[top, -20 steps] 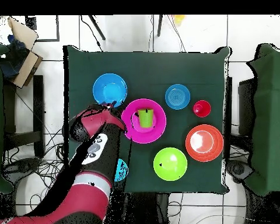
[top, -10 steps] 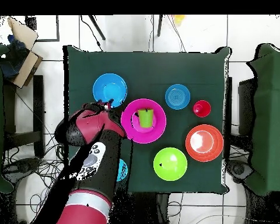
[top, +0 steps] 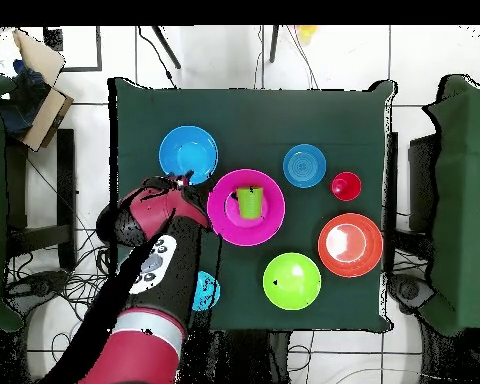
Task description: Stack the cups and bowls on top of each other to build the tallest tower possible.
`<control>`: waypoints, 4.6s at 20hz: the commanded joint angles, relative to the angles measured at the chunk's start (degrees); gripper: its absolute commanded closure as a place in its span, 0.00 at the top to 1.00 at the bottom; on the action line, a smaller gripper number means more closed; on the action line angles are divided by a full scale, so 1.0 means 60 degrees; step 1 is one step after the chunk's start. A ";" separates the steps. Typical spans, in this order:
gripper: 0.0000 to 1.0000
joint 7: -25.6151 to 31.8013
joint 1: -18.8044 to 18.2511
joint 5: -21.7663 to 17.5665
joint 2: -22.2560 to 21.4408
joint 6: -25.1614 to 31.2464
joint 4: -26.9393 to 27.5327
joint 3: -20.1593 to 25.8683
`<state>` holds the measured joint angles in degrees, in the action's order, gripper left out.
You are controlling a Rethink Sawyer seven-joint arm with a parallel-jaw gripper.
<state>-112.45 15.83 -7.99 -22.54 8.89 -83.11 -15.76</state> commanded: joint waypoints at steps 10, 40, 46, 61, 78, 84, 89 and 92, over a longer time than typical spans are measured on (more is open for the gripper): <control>1.00 -0.1662 0.1146 0.0726 0.1164 -0.0041 0.0493 -0.0112; 1.00 -0.1133 0.0925 0.1156 0.0947 0.0273 0.0529 0.0114; 1.00 -0.1178 0.1071 0.1175 0.0744 0.0389 0.0353 -0.0002; 1.00 -0.1057 0.1112 0.1127 0.0015 0.0886 -0.0183 0.0061; 1.00 0.0085 -0.1650 -0.0954 -0.0241 -0.0969 -0.0716 0.3974; 1.00 -0.0255 -0.1177 -0.0965 0.0243 -0.0943 -0.0089 0.3239; 1.00 -0.0415 -0.0949 -0.0867 0.0287 -0.0906 -0.0012 0.2956; 1.00 -0.0397 -0.0982 -0.0857 0.0204 -0.0843 -0.0108 0.3049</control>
<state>-112.57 9.82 -9.45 -23.35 4.37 -83.44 -2.32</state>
